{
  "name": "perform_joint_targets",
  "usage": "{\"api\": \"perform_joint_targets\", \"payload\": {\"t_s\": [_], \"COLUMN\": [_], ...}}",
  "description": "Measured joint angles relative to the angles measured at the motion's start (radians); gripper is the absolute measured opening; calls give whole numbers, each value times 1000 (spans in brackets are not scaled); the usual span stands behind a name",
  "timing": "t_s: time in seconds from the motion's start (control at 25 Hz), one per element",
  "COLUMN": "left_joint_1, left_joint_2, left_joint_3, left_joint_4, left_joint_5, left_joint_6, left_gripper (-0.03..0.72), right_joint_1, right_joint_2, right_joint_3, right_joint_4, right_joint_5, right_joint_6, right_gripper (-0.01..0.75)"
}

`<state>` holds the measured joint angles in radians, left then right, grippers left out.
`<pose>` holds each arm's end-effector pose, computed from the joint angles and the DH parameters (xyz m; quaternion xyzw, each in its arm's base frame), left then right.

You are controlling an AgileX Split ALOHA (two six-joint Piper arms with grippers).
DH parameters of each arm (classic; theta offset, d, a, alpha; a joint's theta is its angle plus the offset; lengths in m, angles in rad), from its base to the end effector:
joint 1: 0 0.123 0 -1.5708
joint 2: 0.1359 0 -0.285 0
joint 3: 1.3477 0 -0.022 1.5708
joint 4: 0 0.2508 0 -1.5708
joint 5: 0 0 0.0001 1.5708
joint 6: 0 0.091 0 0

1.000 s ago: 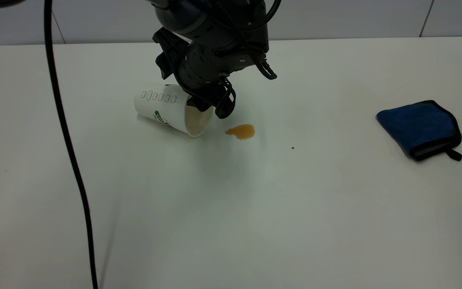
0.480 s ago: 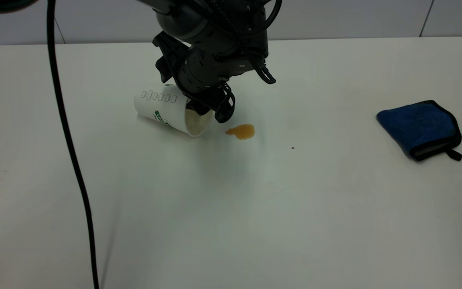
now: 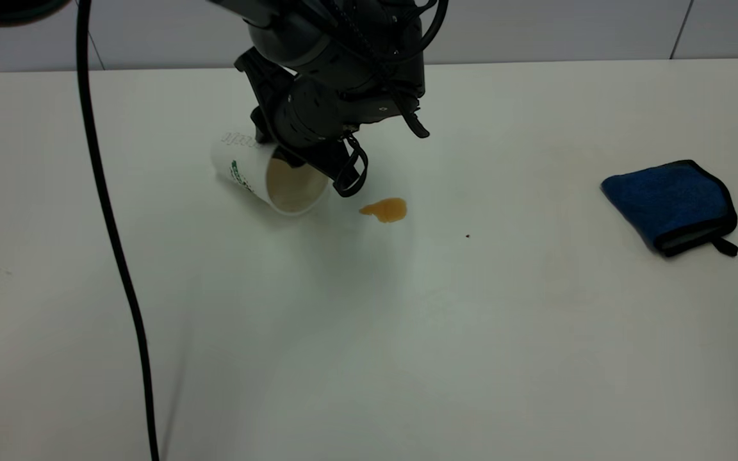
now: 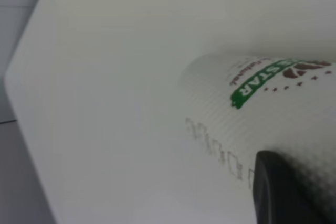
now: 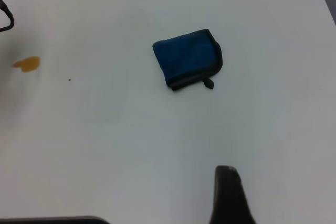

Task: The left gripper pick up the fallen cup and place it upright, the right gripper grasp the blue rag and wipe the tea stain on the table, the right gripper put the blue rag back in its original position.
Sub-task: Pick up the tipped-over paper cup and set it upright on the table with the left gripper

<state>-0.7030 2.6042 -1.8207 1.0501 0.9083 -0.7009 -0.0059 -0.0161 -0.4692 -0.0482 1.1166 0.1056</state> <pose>0.4132 -0.2685 0.0271 0.3159 0.8648 0.3072 0.2406 -0.0063 -0.0039 0.2643 0.0499 0.8694 0.0004 0.4915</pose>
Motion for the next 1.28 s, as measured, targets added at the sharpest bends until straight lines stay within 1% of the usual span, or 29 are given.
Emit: {"api": "perform_joint_targets", "payload": {"t_s": [0.08, 0.12, 0.24, 0.32, 0.4, 0.52, 0.64, 0.8, 0.92, 1.04, 1.28], "left_joint_1": [8, 14, 47, 86, 143, 257, 349, 412, 419, 419, 419], "left_joint_2": [-15, -29, -100, -162, -220, -258, -254, -247, -246, -228, -180], "left_joint_3": [0, 0, 0, 0, -1, -1, -1, -1, -1, -1, -1], "left_joint_4": [18, 9, -111, -241, -366, -602, -846, -1105, -1149, -1145, -1153], "left_joint_5": [27, 27, -6, -36, -52, -79, -88, -117, -146, -165, -168], "left_joint_6": [31, 50, 131, 208, 292, 438, 600, 784, 837, 839, 832], "left_gripper": [40, 22, 5, 4, 4, 4, 4, 4, 4, 4, 7], "right_joint_1": [0, 0, 0, 0, 0, 0, 0, 0, 0, 0, 0], "right_joint_2": [0, 0, 0, 0, 0, 0, 0, 0, 0, 0, 0], "right_joint_3": [0, 0, 0, 0, 0, 0, 0, 0, 0, 0, 0], "right_joint_4": [0, 0, 0, 0, 0, 0, 0, 0, 0, 0, 0], "right_joint_5": [0, 0, 0, 0, 0, 0, 0, 0, 0, 0, 0], "right_joint_6": [0, 0, 0, 0, 0, 0, 0, 0, 0, 0, 0], "right_gripper": [534, 534, 534, 534, 534, 534, 534, 534, 534, 534, 534]}}
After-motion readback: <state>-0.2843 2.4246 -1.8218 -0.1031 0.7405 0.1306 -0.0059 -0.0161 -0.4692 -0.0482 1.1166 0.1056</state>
